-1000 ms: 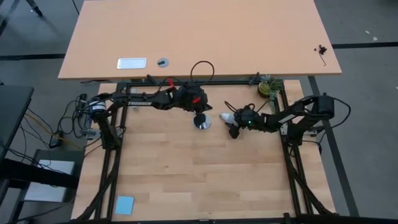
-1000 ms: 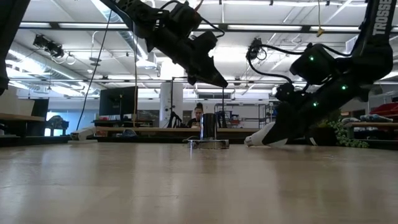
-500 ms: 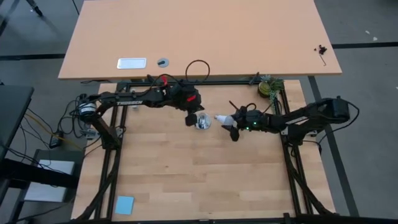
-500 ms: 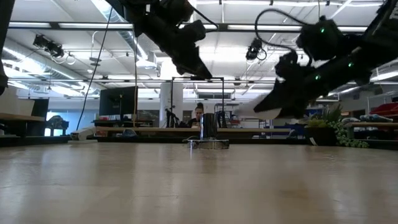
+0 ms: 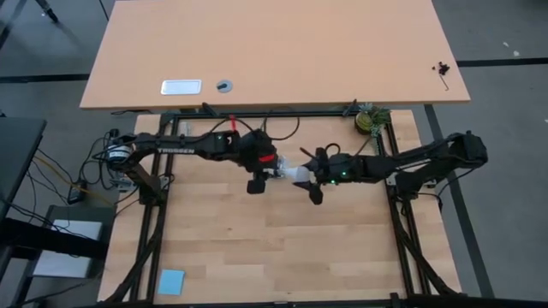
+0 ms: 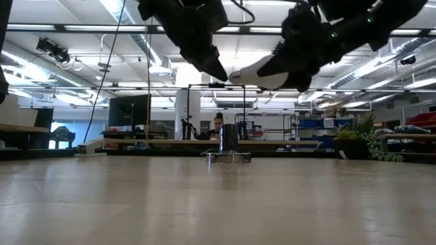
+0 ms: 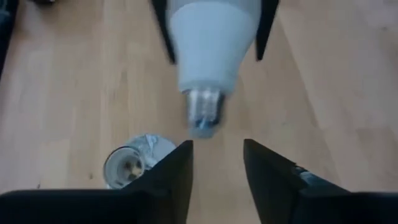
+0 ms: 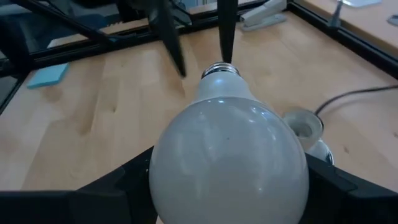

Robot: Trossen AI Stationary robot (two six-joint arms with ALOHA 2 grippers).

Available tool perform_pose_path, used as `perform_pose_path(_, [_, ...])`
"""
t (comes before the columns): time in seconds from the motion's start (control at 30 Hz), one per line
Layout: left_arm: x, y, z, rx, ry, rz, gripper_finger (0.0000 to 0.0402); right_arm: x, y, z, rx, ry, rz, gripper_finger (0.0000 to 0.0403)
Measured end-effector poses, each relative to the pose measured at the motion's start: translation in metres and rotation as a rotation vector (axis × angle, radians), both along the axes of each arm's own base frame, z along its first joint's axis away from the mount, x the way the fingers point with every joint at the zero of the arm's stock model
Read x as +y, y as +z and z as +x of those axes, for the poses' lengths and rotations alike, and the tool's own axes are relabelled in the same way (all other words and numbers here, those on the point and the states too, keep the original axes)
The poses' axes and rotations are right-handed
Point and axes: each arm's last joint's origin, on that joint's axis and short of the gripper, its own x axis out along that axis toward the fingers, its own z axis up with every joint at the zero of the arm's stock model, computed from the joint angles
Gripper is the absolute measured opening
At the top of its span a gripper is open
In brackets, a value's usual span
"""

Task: Screw lightbulb
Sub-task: Insert the lightbulb into the lamp

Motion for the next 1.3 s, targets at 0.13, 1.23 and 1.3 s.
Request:
perform_pose_path(0.13, [-0.009,0.011,0.004,-0.027,-0.021,0.011,0.0176,0.003,0.007,0.012,0.001,0.034,-0.001,0.0275])
perform_pose_path(1.23, [-0.014,-0.011,0.015,0.031,-0.091,0.017,0.0156,0.008,0.012,0.019,0.035,0.076,-0.016,0.0285])
perform_pose_path(1.3, [-0.014,-0.008,0.015,0.030,-0.090,0.018,0.0156,0.008,0.012,0.019,0.040,0.075,-0.017,0.0285])
